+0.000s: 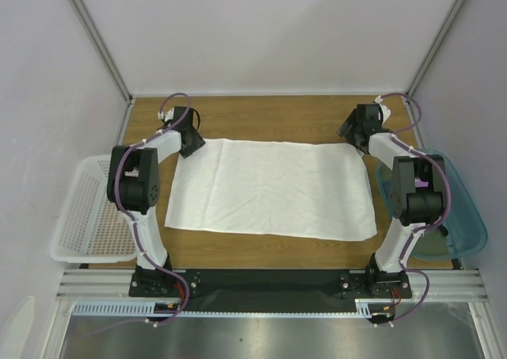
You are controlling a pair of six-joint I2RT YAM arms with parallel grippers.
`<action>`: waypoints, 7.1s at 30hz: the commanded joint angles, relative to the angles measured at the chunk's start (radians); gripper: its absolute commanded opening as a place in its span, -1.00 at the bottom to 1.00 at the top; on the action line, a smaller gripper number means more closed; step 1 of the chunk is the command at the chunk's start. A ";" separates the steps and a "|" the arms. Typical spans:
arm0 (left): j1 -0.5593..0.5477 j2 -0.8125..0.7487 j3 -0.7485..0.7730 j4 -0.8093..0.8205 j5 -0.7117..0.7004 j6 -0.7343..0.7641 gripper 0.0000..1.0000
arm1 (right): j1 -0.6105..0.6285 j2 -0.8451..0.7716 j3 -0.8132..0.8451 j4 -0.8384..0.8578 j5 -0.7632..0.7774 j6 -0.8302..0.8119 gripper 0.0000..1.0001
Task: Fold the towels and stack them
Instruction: Flatten out the crumpled towel, then fold the towel
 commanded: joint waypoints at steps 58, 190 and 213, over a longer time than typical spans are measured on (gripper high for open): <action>0.035 0.047 0.087 -0.092 -0.102 -0.086 -0.01 | -0.036 0.053 0.152 -0.239 0.121 -0.197 0.04; -0.038 -0.204 0.074 -0.109 -0.297 0.178 0.15 | 0.081 -0.137 0.193 -0.210 -0.081 -0.373 0.36; -0.198 -1.111 -0.715 -0.532 -0.224 -0.245 0.28 | 0.325 -0.362 -0.192 -0.019 -0.264 -0.151 0.57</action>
